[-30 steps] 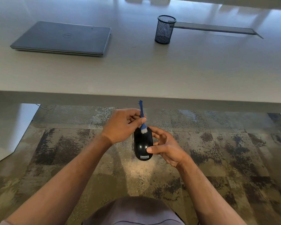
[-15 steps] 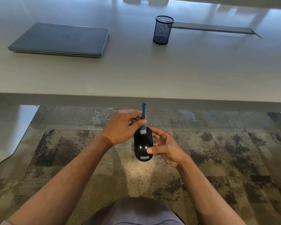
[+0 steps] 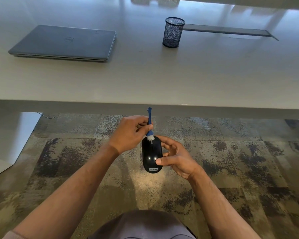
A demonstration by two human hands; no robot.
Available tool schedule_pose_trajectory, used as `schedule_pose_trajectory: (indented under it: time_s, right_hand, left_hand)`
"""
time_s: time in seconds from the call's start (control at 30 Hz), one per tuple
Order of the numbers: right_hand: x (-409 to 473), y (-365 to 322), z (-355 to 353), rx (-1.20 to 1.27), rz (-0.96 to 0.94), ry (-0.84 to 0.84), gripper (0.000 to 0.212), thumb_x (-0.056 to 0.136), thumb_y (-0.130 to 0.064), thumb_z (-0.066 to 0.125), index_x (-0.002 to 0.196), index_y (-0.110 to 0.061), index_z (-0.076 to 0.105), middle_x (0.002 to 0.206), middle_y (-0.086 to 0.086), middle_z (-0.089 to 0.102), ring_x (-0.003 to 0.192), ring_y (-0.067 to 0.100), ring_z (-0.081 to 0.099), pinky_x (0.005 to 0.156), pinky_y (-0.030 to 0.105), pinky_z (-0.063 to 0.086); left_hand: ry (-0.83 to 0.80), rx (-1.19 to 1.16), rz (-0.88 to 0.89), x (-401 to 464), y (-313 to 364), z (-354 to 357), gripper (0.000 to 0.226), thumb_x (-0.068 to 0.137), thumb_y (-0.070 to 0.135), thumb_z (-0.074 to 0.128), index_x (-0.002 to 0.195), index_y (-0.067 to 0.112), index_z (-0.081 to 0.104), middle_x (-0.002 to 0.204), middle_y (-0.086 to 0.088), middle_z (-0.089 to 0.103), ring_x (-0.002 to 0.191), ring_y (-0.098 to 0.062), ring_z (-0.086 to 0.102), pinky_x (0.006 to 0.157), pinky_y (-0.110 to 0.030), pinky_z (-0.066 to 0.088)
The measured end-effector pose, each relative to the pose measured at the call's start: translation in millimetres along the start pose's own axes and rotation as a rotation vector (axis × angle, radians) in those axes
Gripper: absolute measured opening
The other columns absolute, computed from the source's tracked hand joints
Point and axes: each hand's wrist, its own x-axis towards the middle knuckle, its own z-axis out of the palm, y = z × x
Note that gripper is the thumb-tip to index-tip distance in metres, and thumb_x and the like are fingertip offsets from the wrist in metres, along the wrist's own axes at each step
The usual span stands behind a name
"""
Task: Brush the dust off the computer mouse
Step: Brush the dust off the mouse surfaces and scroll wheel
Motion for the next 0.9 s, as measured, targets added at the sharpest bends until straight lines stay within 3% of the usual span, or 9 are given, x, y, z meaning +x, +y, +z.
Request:
schedule_pose_trajectory:
  time_s: [0.13, 0.3, 0.4, 0.53, 0.63, 0.77, 0.9]
  right_hand:
    - [-2.6, -0.4, -0.5, 0.011, -0.001, 0.007, 0.073, 0.065, 0.013, 0.075, 0.130, -0.016, 0.062, 0.128, 0.007, 0.066, 0.099, 0.035, 0.071, 0.086, 0.055, 0.057]
    - [-1.2, -0.7, -3.5, 0.007, -0.012, 0.012, 0.078, 0.065, 0.008, 0.080, 0.136, -0.012, 0.057, 0.135, 0.015, 0.061, 0.109, 0.047, 0.065, 0.094, 0.070, 0.047]
    - [-0.8, -1.5, -3.1, 0.003, -0.013, 0.006, 0.077, 0.064, 0.008, 0.080, 0.135, -0.011, 0.058, 0.133, 0.015, 0.062, 0.108, 0.047, 0.066, 0.094, 0.070, 0.048]
    - [-3.6, -0.6, -1.9, -0.003, -0.006, 0.003, 0.073, 0.064, 0.011, 0.077, 0.130, -0.016, 0.063, 0.129, 0.009, 0.066, 0.100, 0.037, 0.071, 0.088, 0.057, 0.056]
    - [-3.9, 1.3, -3.7, 0.002, -0.006, 0.009, 0.074, 0.064, 0.011, 0.078, 0.131, -0.017, 0.062, 0.131, 0.010, 0.065, 0.100, 0.037, 0.071, 0.089, 0.059, 0.055]
    - [-2.1, -0.7, -4.2, -0.005, -0.010, 0.014, 0.077, 0.061, 0.002, 0.083, 0.132, -0.016, 0.061, 0.133, 0.010, 0.064, 0.103, 0.040, 0.069, 0.091, 0.065, 0.052]
    - [-0.4, -1.7, -0.9, -0.012, -0.002, 0.006, 0.074, 0.065, 0.010, 0.078, 0.133, -0.015, 0.060, 0.134, 0.013, 0.062, 0.101, 0.037, 0.070, 0.092, 0.064, 0.052]
  left_hand:
    - [0.056, 0.084, -0.035, 2.6, -6.3, -2.5, 0.016, 0.092, 0.025, 0.063, 0.104, 0.016, 0.069, 0.094, 0.003, 0.070, 0.084, -0.009, 0.065, 0.083, -0.030, 0.056]
    - [0.000, -0.166, -0.003, -3.1, 5.8, -2.1, 0.009, 0.089, 0.023, 0.066, 0.096, 0.018, 0.071, 0.083, 0.006, 0.070, 0.076, -0.007, 0.066, 0.070, -0.019, 0.054]
    - [-0.066, -0.052, 0.038, -3.2, 2.0, 1.3, 0.014, 0.091, 0.026, 0.064, 0.099, 0.017, 0.071, 0.087, 0.008, 0.068, 0.081, -0.007, 0.064, 0.074, -0.023, 0.053]
    - [-0.009, 0.140, 0.046, 1.2, -10.8, -1.0, 0.016, 0.093, 0.026, 0.061, 0.100, 0.015, 0.070, 0.088, 0.005, 0.066, 0.080, -0.010, 0.062, 0.078, -0.031, 0.054]
    - [0.037, 0.214, -0.004, 1.9, -19.6, -3.4, 0.015, 0.094, 0.026, 0.060, 0.102, 0.016, 0.068, 0.090, 0.004, 0.067, 0.082, -0.009, 0.062, 0.081, -0.027, 0.053]
    - [0.140, 0.005, -0.070, -1.2, -10.7, -5.4, 0.013, 0.090, 0.023, 0.065, 0.102, 0.021, 0.069, 0.088, 0.009, 0.068, 0.082, -0.004, 0.065, 0.079, -0.019, 0.052]
    - [0.045, -0.142, -0.026, -2.1, 3.8, 3.4, 0.008, 0.089, 0.024, 0.066, 0.097, 0.025, 0.069, 0.087, 0.009, 0.070, 0.081, -0.004, 0.067, 0.078, -0.021, 0.054]
